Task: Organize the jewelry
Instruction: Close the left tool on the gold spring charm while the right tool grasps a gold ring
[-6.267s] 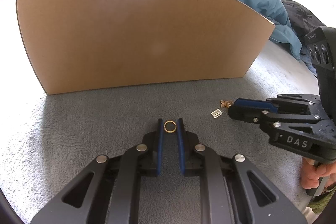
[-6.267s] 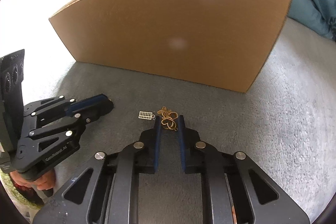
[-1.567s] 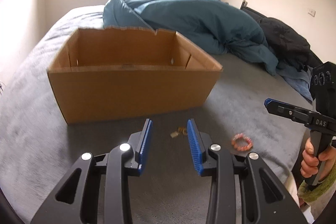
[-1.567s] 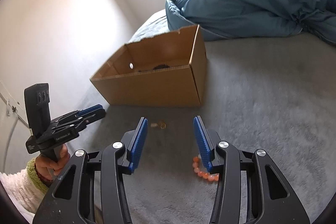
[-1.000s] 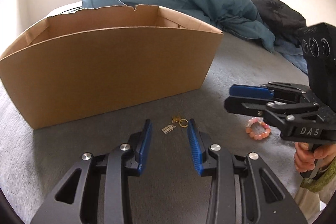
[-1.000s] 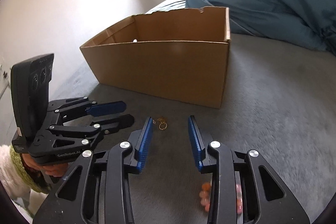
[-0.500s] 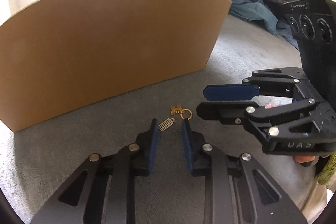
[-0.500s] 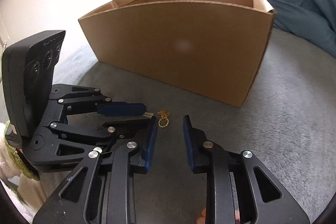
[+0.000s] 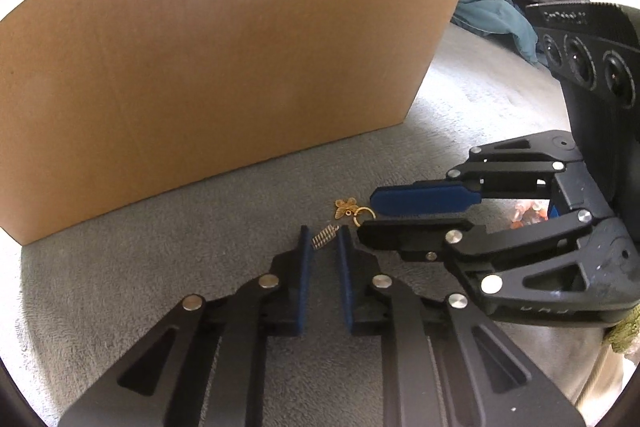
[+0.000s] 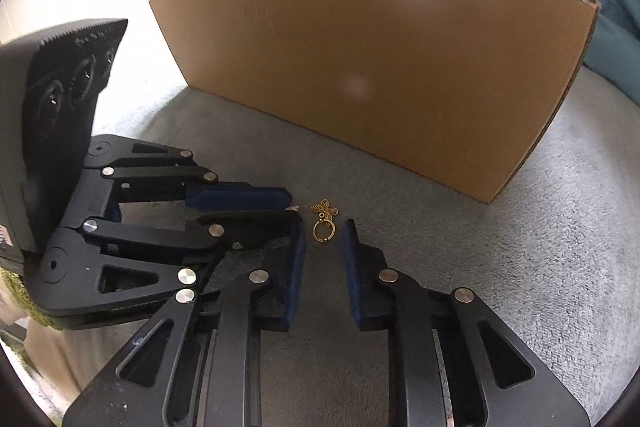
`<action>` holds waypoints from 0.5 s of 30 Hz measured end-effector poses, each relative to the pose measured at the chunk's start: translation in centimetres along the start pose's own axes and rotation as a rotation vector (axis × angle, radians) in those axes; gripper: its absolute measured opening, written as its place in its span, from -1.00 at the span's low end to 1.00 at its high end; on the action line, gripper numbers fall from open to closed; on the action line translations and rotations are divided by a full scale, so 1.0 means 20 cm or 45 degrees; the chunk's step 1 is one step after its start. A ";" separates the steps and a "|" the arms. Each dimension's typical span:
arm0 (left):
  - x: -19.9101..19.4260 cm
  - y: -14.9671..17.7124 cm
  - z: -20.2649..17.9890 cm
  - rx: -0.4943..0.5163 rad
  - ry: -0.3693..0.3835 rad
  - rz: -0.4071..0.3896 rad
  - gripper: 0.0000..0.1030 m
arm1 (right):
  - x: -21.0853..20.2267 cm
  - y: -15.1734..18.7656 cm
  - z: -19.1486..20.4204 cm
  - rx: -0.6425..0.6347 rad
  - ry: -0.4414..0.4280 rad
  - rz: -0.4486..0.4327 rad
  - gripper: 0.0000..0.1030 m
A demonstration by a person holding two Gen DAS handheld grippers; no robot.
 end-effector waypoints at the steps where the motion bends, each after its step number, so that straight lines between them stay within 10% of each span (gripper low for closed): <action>1: 0.00 0.00 0.01 0.001 -0.002 0.001 -0.78 | 0.00 0.00 0.00 -0.001 0.005 0.002 -0.68; 15: -0.01 0.00 0.03 -0.041 -0.014 -0.008 -0.99 | -0.02 0.00 -0.02 0.017 0.044 -0.013 -0.99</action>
Point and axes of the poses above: each gripper's, at about its wrist camera, not at the fingertips, and x roughly the way its jaws point, z to its left, y to its underside, the point moved 10 cm from there along x, roughly the way its jaws point, and after that the axes turned 3 degrees about -z, right-handed, at the moved point
